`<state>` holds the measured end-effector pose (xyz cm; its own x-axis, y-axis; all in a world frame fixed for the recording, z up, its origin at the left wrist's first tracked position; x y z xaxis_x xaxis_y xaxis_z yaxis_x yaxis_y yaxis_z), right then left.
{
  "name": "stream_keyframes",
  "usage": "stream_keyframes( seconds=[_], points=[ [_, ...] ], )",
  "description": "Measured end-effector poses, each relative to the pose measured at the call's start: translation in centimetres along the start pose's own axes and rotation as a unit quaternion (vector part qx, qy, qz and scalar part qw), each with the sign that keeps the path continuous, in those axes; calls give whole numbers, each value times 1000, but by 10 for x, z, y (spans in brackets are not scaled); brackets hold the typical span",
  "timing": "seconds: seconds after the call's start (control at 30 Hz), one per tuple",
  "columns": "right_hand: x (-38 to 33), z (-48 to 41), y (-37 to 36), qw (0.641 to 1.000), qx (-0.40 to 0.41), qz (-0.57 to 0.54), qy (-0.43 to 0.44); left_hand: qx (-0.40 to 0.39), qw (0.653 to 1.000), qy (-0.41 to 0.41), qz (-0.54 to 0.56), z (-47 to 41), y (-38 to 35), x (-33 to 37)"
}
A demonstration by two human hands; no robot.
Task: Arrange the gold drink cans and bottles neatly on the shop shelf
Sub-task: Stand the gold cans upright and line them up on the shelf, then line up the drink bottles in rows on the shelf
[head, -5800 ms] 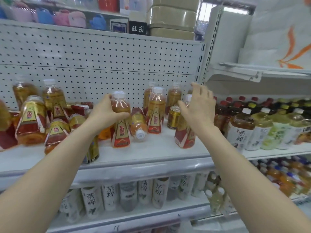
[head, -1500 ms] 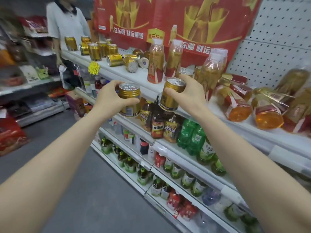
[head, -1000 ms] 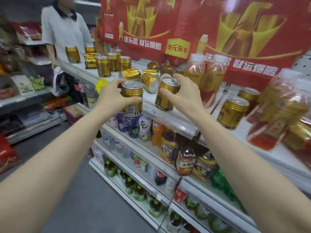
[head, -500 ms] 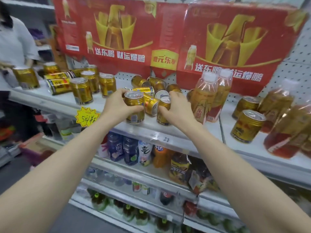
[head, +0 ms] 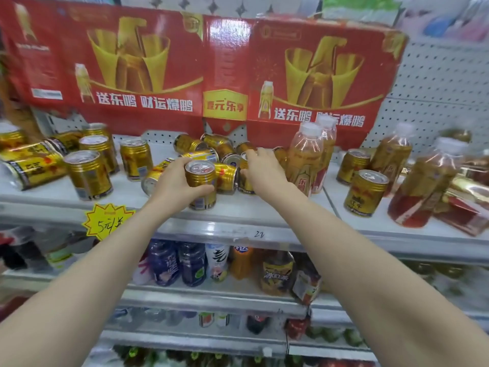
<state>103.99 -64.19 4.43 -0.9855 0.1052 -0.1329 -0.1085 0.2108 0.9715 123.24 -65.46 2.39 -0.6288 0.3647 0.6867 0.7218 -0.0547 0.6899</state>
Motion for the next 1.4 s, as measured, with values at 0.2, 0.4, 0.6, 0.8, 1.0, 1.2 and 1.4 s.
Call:
stream_keyframes(
  seconds=[0.2,0.4,0.6,0.8,1.0,1.2,1.4],
  points=[
    [-1,10,5,995,43,84,36,-9,998,-37,-50,-2,-1,1],
    [5,56,42,961,246,54,111,48,984,-120,-119,6,2,25],
    [59,118,87,915,389,50,97,64,974,-212,-54,9,-26,87],
    [138,106,90,951,301,-7,-61,-53,980,-194,-14,-9,-95,124],
    [161,48,67,968,128,-174,-127,-129,980,-110,102,-24,-134,131],
    [171,20,39,940,74,-295,-158,-133,974,-86,160,-29,-146,126],
    [171,20,32,922,96,-345,-151,-98,976,-71,180,-28,-143,119]
  ],
)
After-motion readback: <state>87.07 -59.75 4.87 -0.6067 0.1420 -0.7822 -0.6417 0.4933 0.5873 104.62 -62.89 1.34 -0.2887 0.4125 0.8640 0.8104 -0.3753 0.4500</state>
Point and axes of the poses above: each hand's wrist, its own z-axis away from the middle knuckle, its own y-axis out of the back of the hand, x = y × z, the point moved 6 cm from there along -z, towards the middle knuckle, and after that the axes turned 6 degrees about -x, right-handed, at the moved point
